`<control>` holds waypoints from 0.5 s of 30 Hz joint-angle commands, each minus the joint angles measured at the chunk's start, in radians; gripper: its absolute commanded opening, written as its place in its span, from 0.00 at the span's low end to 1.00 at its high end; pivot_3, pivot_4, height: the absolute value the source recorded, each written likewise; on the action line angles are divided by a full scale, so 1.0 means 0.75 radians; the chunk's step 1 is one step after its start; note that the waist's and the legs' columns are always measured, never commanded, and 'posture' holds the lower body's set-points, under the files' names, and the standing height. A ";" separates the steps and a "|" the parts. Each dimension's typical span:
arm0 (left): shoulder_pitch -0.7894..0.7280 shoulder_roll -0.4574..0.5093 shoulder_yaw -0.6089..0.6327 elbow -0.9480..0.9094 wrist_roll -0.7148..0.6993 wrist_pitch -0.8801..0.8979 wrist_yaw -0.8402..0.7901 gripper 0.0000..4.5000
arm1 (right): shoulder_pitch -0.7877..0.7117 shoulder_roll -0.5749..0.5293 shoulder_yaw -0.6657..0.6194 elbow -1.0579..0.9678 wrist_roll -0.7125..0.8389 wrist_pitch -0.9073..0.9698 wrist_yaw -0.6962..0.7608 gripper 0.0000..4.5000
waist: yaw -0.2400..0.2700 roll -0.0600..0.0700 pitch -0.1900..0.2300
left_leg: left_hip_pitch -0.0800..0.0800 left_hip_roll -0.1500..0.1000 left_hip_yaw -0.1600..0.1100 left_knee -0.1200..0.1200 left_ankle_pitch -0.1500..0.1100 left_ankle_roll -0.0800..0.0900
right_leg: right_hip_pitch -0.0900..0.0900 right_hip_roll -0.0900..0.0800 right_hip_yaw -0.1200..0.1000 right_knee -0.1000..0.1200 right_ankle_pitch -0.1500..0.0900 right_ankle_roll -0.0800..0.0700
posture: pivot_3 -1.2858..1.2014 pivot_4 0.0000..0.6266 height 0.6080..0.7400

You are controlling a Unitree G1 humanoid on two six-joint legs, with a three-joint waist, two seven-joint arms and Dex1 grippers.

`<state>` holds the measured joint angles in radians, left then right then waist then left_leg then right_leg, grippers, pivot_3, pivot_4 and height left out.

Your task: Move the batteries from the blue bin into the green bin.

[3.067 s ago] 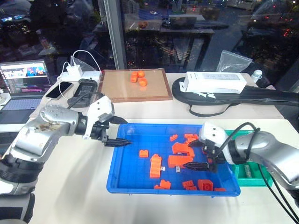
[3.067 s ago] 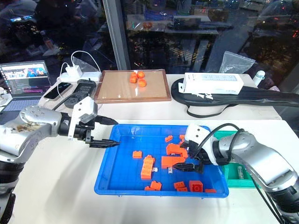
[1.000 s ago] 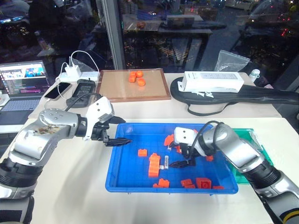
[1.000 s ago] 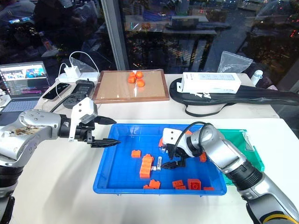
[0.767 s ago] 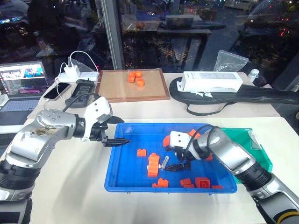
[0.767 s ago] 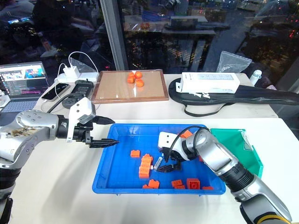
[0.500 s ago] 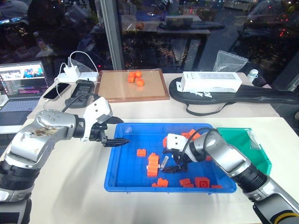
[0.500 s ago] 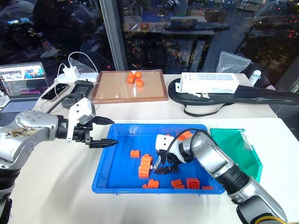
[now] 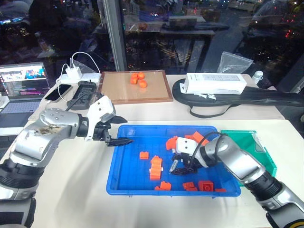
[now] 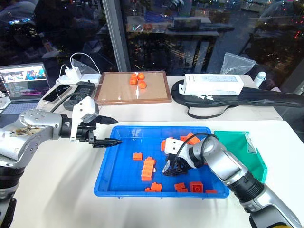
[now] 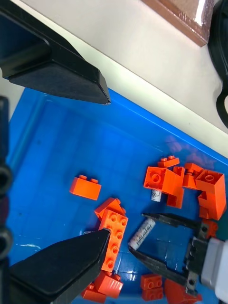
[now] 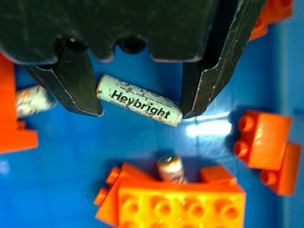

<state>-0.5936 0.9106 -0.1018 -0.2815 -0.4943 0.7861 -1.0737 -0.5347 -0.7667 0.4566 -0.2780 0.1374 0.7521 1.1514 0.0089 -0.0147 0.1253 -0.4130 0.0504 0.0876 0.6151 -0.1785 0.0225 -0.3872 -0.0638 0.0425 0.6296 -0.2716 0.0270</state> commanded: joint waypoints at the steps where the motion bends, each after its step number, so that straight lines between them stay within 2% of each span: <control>1: -0.051 -0.015 0.010 0.015 0.013 -0.038 -0.011 1.00 | -0.039 -0.124 -0.239 -0.172 0.147 0.126 0.057 0.54 | 0.000 0.000 0.000 | 0.000 0.000 0.000 0.000 0.000 0.000 | 0.000 0.000 0.000 0.000 0.000 0.000 | 0.52 0.24 1.00; 2: -0.056 -0.024 0.010 0.024 0.010 -0.040 -0.012 1.00 | -0.043 -0.167 -0.292 -0.195 0.176 0.150 0.069 0.54 | 0.003 0.000 0.000 | 0.000 0.000 0.000 0.000 0.000 0.000 | 0.000 0.000 0.000 0.000 0.000 0.000 | 0.52 0.24 1.00; 5: -0.102 -0.083 -0.011 0.072 0.004 -0.053 -0.023 1.00 | -0.016 -0.452 -0.543 -0.061 0.143 0.109 0.080 0.54 | 0.017 0.000 0.000 | -0.001 -0.001 -0.001 0.001 0.000 0.000 | 0.001 0.000 -0.001 -0.001 0.000 0.000 | 0.52 0.24 1.00; 8: -0.137 -0.130 -0.027 0.107 0.014 -0.062 -0.020 1.00 | 0.075 -0.631 -0.654 0.130 0.080 -0.003 0.060 0.54 | 0.021 -0.001 0.000 | -0.001 -0.001 0.001 0.002 0.000 0.000 | 0.000 -0.002 -0.001 -0.004 0.000 0.000 | 0.52 0.24 1.00; 12: -0.150 -0.152 -0.042 0.121 0.028 -0.072 -0.029 1.00 | 0.197 -0.699 -0.710 0.252 0.056 -0.122 0.061 0.54 | -0.002 -0.003 -0.002 | -0.001 0.000 0.000 -0.001 0.000 0.000 | 0.002 0.000 0.000 -0.004 -0.001 -0.001 | 0.52 0.24 1.00; 15: -0.152 -0.160 -0.046 0.124 0.037 -0.075 -0.034 1.00 | 0.243 -0.649 -0.721 0.298 0.083 -0.130 0.046 0.54 | -0.026 -0.001 -0.002 | 0.000 0.000 -0.001 -0.002 0.000 0.000 | 0.000 0.004 0.006 -0.002 -0.001 -0.002 | 0.52 0.24 1.00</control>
<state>-0.6785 0.7884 -0.1493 -0.1798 -0.4726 0.7474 -1.0928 -0.3435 -1.2587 -0.0508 -0.0549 0.1839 0.6780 1.1939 -0.0105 -0.0154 0.1236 -0.4120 0.0503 0.0861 0.6133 -0.1785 0.0228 -0.3869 -0.0607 0.0474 0.6284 -0.2722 0.0256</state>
